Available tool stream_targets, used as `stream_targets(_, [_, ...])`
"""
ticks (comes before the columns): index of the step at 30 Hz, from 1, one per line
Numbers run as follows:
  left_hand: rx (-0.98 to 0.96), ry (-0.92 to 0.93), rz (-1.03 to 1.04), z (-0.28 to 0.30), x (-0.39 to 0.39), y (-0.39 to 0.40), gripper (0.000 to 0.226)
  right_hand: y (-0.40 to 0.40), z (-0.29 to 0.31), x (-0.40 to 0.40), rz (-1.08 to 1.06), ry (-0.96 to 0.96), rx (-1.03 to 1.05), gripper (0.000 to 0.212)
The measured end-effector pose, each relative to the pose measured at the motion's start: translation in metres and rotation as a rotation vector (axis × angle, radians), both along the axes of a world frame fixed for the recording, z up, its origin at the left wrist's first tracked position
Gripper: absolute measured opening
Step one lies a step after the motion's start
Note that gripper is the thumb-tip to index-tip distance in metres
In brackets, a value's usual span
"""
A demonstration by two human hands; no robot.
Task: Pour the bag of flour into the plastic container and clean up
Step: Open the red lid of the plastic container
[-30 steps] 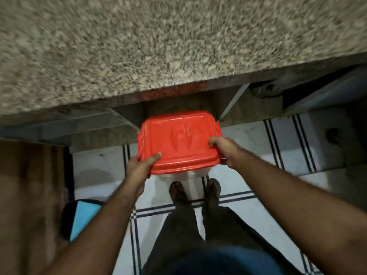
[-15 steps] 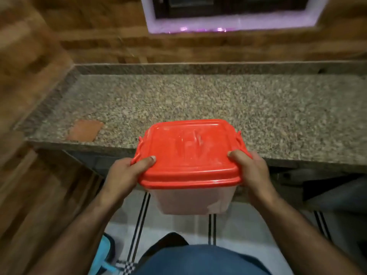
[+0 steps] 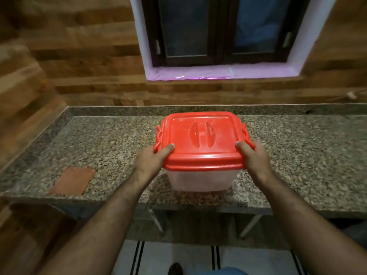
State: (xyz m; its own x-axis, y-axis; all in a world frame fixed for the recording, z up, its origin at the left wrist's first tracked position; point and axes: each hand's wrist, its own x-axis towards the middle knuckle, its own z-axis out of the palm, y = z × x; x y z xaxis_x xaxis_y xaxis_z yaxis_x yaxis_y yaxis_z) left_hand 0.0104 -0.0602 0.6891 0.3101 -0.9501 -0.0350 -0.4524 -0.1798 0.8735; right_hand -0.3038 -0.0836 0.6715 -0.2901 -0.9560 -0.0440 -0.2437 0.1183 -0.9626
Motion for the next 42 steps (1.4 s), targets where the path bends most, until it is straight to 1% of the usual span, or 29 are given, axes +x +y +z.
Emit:
stream_targets(3, [0.065, -0.033, -0.069, -0.016, 0.008, -0.03, 0.057, -0.016, -0.011, 0.007, -0.032, 0.094, 0.015, 0.04])
stream_targets(4, [0.086, -0.042, -0.092, -0.022, 0.011, -0.036, 0.057, -0.02, -0.013, 0.009, -0.031, 0.117, 0.023, 0.037])
stream_targets(6, [0.112, -0.062, -0.112, -0.032, 0.016, -0.044, 0.055, -0.027, -0.024, 0.011, -0.031, 0.121, 0.041, 0.039])
stream_targets(9, [0.095, -0.039, -0.124, -0.042, 0.018, -0.054, 0.06, -0.039, -0.034, 0.01, -0.031, 0.128, 0.047, 0.037])
stream_targets(10, [0.105, -0.043, -0.132, -0.043, 0.019, -0.057, 0.062, -0.044, -0.037, 0.008, -0.035, 0.14, 0.063, 0.044])
stream_targets(12, [0.16, -0.113, -0.14, -0.04, 0.021, -0.062, 0.068, -0.053, -0.035, 0.004, -0.029, 0.185, 0.081, 0.06])
stream_targets(14, [0.19, -0.198, -0.091, -0.035, 0.021, -0.069, 0.074, -0.062, -0.027, -0.001, -0.052, 0.226, 0.079, 0.074])
stream_targets(15, [0.188, -0.21, -0.052, -0.032, 0.021, -0.074, 0.074, -0.067, -0.023, -0.004, -0.065, 0.252, 0.073, 0.078])
stream_targets(16, [0.175, -0.2, -0.019, -0.028, 0.02, -0.08, 0.072, -0.072, -0.017, -0.005, -0.06, 0.289, 0.065, 0.078])
stream_targets(18, [0.173, -0.216, 0.0, -0.022, 0.016, -0.088, 0.06, -0.083, -0.009, -0.008, -0.018, 0.389, 0.055, 0.073])
stream_targets(20, [0.162, -0.317, 0.002, -0.018, 0.012, -0.093, 0.047, -0.093, -0.007, -0.013, 0.01, 0.469, 0.088, 0.068])
stream_targets(22, [0.127, -0.42, 0.027, -0.02, 0.009, -0.093, 0.039, -0.099, -0.009, -0.017, 0.043, 0.496, 0.077, 0.065])
stream_targets(26, [0.1, -0.538, 0.071, -0.027, 0.005, -0.093, 0.04, -0.101, -0.014, -0.021, 0.089, 0.564, 0.031, 0.054])
stream_targets(30, [0.077, -0.547, 0.071, -0.029, 0.005, -0.094, 0.042, -0.105, -0.013, -0.023, 0.116, 0.614, 0.025, 0.055])
stream_targets(32, [0.047, -0.505, 0.077, -0.03, 0.008, -0.096, 0.042, -0.107, -0.014, -0.024, 0.136, 0.583, 0.028, 0.056])
stream_targets(33, [0.045, -0.466, 0.079, -0.032, 0.01, -0.095, 0.042, -0.107, -0.015, -0.026, 0.143, 0.53, 0.036, 0.057])
stream_targets(34, [0.045, -0.41, 0.079, -0.033, 0.013, -0.094, 0.043, -0.108, -0.019, -0.031, 0.135, 0.427, 0.063, 0.058])
stream_targets(35, [0.044, -0.317, 0.084, -0.037, 0.017, -0.092, 0.045, -0.109, -0.026, -0.036, 0.11, 0.266, 0.114, 0.058])
stream_targets(37, [0.065, -0.021, 0.115, -0.045, 0.022, -0.085, 0.045, -0.108, -0.044, -0.041, 0.11, -0.101, 0.289, 0.054])
stream_targets(38, [0.084, 0.135, 0.142, -0.05, 0.023, -0.083, 0.043, -0.106, -0.052, -0.041, 0.139, -0.23, 0.364, 0.049])
stream_targets(40, [0.143, 0.4, 0.202, -0.059, 0.024, -0.082, 0.037, -0.099, -0.066, -0.039, 0.193, -0.348, 0.453, 0.04])
stream_targets(42, [0.252, 0.542, 0.207, -0.067, 0.023, -0.084, 0.033, -0.099, -0.075, -0.038, 0.228, -0.416, 0.496, 0.038])
